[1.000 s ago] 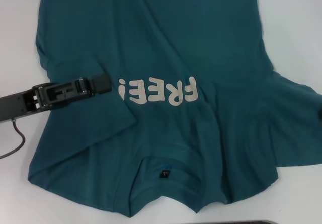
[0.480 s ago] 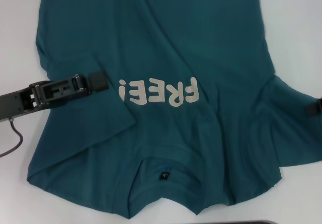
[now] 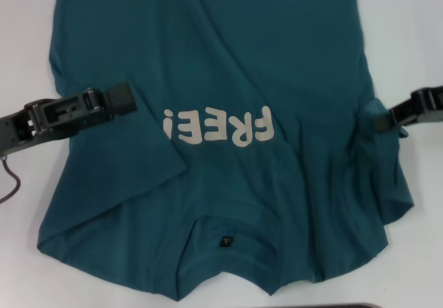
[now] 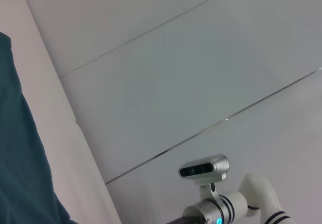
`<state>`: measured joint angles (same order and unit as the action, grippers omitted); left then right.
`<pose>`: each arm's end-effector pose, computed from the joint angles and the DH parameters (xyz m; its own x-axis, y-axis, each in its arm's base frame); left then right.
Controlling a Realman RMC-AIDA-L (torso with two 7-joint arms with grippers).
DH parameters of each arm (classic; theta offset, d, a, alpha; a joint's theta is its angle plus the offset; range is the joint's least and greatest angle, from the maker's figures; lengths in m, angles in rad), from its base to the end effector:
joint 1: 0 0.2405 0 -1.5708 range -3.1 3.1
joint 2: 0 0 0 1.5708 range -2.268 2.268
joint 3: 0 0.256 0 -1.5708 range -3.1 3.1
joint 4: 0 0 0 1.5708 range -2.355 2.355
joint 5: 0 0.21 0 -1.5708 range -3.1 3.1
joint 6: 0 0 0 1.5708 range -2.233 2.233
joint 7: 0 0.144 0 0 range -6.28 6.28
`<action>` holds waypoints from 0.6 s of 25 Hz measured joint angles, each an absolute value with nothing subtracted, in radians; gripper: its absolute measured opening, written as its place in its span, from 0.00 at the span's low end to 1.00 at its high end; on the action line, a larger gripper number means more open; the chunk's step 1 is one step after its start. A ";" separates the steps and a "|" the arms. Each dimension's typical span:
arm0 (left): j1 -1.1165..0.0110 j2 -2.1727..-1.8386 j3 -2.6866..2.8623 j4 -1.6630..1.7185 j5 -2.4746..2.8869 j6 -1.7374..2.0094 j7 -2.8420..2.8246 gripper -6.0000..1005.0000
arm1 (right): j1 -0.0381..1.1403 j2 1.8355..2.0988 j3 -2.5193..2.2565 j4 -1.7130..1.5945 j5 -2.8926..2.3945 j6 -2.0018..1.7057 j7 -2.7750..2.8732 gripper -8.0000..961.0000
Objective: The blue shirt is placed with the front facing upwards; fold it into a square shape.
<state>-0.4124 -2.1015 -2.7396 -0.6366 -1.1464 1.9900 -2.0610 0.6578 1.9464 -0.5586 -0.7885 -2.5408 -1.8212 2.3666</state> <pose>-0.2705 0.2586 0.0294 0.1370 0.8386 0.5273 0.7137 -0.4527 0.5345 0.2827 0.3314 0.0662 0.2783 -0.9573 -0.0781 -0.9602 -0.2792 0.0002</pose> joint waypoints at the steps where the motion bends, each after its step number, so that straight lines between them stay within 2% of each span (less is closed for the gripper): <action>1: -0.412 -2.102 -2.741 -0.637 -1.146 1.990 -2.061 0.77 | 0.665 1.949 -0.557 -0.788 -2.540 -1.814 2.370 0.03; 15: -0.415 -2.100 -2.780 -0.637 -1.147 1.983 -2.066 0.77 | 0.729 1.967 -0.573 -0.716 -2.486 -1.718 2.383 0.03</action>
<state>-0.4155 -2.1001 -2.7796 -0.6366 -1.1475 1.9835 -2.0663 0.7289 1.9674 -0.5728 -0.7158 -2.4860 -1.7184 2.3826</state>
